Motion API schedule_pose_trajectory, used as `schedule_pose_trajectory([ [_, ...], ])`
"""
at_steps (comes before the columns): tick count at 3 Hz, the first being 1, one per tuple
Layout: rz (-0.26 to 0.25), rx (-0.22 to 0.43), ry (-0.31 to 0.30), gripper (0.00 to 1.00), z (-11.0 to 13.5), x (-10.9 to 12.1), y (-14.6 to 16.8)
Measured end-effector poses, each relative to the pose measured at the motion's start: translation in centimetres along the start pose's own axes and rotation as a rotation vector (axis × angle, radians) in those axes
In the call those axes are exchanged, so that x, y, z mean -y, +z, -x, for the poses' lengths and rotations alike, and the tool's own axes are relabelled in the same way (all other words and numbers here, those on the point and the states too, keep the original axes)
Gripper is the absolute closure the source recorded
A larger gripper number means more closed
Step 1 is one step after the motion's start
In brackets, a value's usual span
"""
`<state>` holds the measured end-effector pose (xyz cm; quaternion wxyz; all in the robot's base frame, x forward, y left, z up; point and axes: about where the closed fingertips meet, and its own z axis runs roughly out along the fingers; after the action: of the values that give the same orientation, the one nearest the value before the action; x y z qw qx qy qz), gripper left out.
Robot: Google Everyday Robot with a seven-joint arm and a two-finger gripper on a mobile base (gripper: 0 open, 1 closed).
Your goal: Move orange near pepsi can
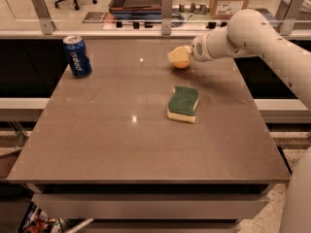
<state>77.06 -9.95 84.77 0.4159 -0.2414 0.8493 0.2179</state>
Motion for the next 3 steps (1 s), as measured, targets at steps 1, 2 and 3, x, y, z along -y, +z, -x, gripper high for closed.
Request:
schedule_pose_trajectory([
  [1,0.011,-0.006,-0.05,1.0,1.8,-1.5,-1.1],
  [2,0.024,0.0,-0.092,1.0,3.1,-3.3,-1.9],
  [3,0.058,0.016,-0.124,1.0,3.9,-5.4,-2.0],
])
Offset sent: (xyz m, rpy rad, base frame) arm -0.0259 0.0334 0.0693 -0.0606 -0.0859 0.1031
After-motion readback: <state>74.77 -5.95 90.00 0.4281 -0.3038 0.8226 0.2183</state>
